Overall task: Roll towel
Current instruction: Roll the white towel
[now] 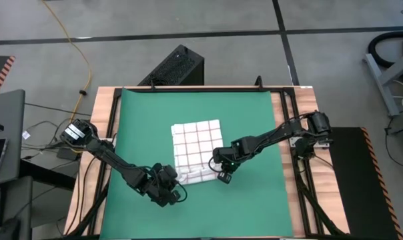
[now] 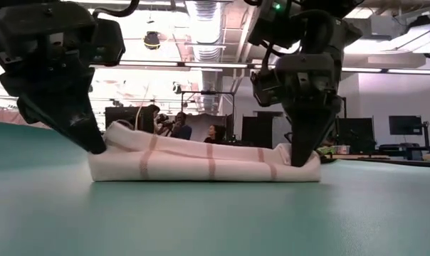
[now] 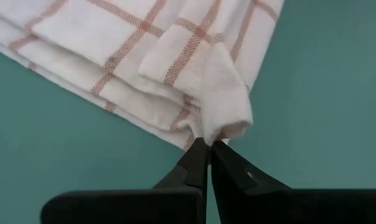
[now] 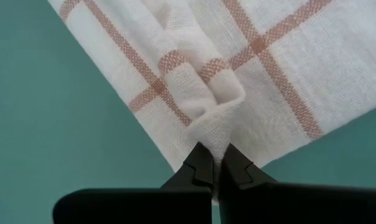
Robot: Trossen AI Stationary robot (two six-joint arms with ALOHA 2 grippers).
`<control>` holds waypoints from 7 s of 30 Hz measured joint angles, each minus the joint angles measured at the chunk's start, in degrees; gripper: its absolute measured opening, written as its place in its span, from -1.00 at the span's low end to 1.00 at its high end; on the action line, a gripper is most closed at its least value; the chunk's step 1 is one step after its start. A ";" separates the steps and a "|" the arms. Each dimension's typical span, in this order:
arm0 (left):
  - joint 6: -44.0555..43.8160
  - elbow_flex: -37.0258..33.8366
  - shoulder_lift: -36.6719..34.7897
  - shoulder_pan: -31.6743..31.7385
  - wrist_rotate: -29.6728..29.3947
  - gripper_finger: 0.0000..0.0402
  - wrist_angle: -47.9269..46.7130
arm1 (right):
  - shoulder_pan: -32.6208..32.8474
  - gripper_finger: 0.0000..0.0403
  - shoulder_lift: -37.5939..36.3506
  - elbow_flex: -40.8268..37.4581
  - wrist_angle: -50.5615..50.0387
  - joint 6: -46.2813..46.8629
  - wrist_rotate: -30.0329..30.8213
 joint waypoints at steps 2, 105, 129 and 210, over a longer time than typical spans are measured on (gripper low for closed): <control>-2.12 0.00 -0.62 0.00 -1.70 -1.00 -0.89 | -0.05 -0.93 0.00 0.00 -0.66 -0.11 0.38; 24.51 0.09 12.90 6.99 -2.10 -1.00 14.86 | 15.73 -0.15 -19.17 -25.88 36.10 -53.79 23.19; 26.52 0.07 12.90 6.88 -2.87 -1.00 14.92 | 4.89 -0.37 -15.02 -34.83 47.30 -47.75 13.29; 38.36 0.36 -4.62 1.08 -4.84 -1.00 14.78 | 5.91 -0.87 -6.01 -31.13 45.12 -42.46 10.02</control>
